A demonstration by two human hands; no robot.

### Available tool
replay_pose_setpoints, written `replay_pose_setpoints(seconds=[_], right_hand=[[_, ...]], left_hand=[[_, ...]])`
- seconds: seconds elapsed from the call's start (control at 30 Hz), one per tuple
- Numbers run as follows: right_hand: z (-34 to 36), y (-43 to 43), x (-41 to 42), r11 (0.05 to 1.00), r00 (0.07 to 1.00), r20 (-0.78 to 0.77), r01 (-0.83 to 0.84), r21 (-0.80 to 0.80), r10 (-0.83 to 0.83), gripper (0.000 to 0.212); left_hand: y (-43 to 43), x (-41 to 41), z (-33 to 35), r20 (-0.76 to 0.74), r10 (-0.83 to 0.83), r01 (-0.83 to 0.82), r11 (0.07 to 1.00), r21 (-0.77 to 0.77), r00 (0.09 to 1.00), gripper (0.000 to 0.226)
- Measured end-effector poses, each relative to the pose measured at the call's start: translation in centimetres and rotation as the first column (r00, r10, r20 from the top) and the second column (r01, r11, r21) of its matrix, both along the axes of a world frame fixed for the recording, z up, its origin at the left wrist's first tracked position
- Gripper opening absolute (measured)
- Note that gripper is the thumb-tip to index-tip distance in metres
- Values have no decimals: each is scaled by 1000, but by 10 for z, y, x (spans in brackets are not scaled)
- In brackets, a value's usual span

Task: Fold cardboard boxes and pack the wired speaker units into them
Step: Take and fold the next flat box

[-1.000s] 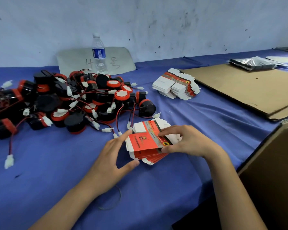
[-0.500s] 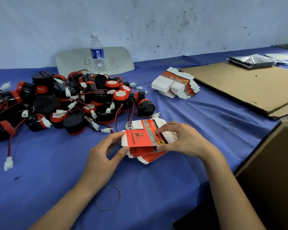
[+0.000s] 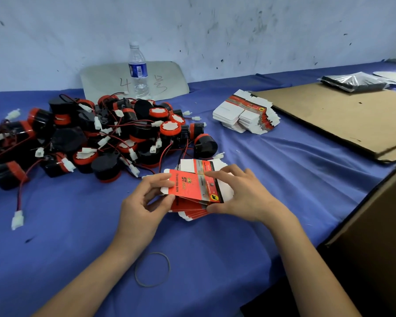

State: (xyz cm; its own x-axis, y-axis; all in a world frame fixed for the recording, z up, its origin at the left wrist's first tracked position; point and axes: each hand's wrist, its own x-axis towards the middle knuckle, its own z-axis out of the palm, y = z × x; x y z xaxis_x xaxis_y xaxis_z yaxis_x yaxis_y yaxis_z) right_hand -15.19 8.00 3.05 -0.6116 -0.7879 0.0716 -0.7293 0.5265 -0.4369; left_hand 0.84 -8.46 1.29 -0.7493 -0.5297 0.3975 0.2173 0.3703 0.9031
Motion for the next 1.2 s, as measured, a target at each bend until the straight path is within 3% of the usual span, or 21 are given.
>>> replay_pose_setpoints(seconds=[0.23, 0.37, 0.43, 0.53, 0.67, 0.73, 0.77, 0.83, 0.9, 1.03, 1.2], right_hand=[[6, 6, -2, 1000, 969, 246, -29, 9, 25, 88], [12, 11, -6, 988, 861, 505, 27, -151, 54, 82], [10, 10, -9, 972, 834, 551, 95, -215, 41, 83], [3, 10, -9, 956, 875, 482, 104, -274, 43, 71], [-9, 1, -7, 932, 997, 67, 64, -357, -42, 22], [-9, -3, -6, 870, 991, -82, 54, -491, -108, 16], [-8, -4, -5, 833, 985, -109, 52, -551, -133, 15], [-6, -5, -3, 780, 984, -100, 56, -623, -151, 15], [-5, -6, -3, 767, 983, -113, 42, -640, -147, 16], [-5, -7, 3, 732, 977, -155, 2, -681, -147, 17], [7, -9, 17, 538, 981, 49, 144, -831, -187, 15]], left_hand=[[2, 0, -2, 14, 16, -16, 999, -47, 1000, 40], [2, -1, -2, 39, 15, -12, 997, -80, 999, 43], [2, -2, -2, 35, 15, -12, 995, -101, 999, 45], [2, -1, -1, 26, 26, -23, 994, -110, 999, 48], [2, -1, 0, 9, 54, -53, 994, -92, 998, 51], [4, 0, 0, -47, 138, -146, 944, -295, 989, 51], [6, 0, 0, -89, 181, -202, 870, -451, 979, 47], [8, 0, 0, -155, 200, -249, 636, -730, 967, 40], [9, -1, -3, -91, 117, -136, 478, -868, 989, 38], [12, -2, -5, 285, 73, 218, 473, -854, 956, 46], [11, -1, -1, 411, 95, 318, 486, -814, 907, 46]])
